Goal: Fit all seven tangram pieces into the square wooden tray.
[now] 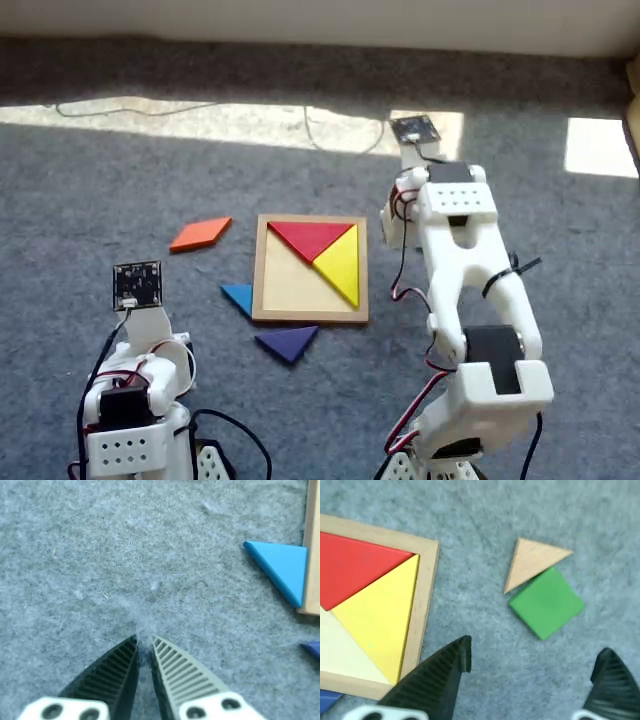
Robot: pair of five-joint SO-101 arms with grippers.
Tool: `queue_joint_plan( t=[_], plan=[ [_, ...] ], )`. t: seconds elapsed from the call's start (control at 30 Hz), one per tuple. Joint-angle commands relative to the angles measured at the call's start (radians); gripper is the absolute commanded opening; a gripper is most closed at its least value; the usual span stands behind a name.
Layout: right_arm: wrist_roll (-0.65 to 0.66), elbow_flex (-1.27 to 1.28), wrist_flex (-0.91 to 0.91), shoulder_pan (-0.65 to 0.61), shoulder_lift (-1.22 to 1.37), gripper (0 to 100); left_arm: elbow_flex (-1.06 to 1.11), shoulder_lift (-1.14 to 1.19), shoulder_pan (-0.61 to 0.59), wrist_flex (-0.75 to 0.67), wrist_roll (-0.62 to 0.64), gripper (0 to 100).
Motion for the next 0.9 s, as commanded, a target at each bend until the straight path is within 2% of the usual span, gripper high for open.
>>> queue_joint_plan(
  t=[0.0, 0.3, 0.43, 0.8, 0.87],
  plan=[
    [0.141, -0.18, 0.051, 0.024, 0.068, 36.5, 0.021, -0.039, -0.01, 0.008, -0.005, 1],
    [0.308, -0.401, 0.194, 0.047, 0.361, 36.5, 0.021, -0.039, -0.01, 0.008, -0.005, 1],
    [0.328, -0.438, 0.194, 0.064, 0.429, 35.4, 0.021, -0.039, -0.01, 0.008, -0.005, 1],
    [0.358, -0.44, 0.193, 0.087, 0.443, 2.5, 0.021, -0.039, -0.01, 0.008, -0.005, 1],
    [0.356, -0.441, 0.196, 0.091, 0.437, 0.3, 0.021, -0.039, -0.01, 0.008, -0.005, 1]
  ],
)
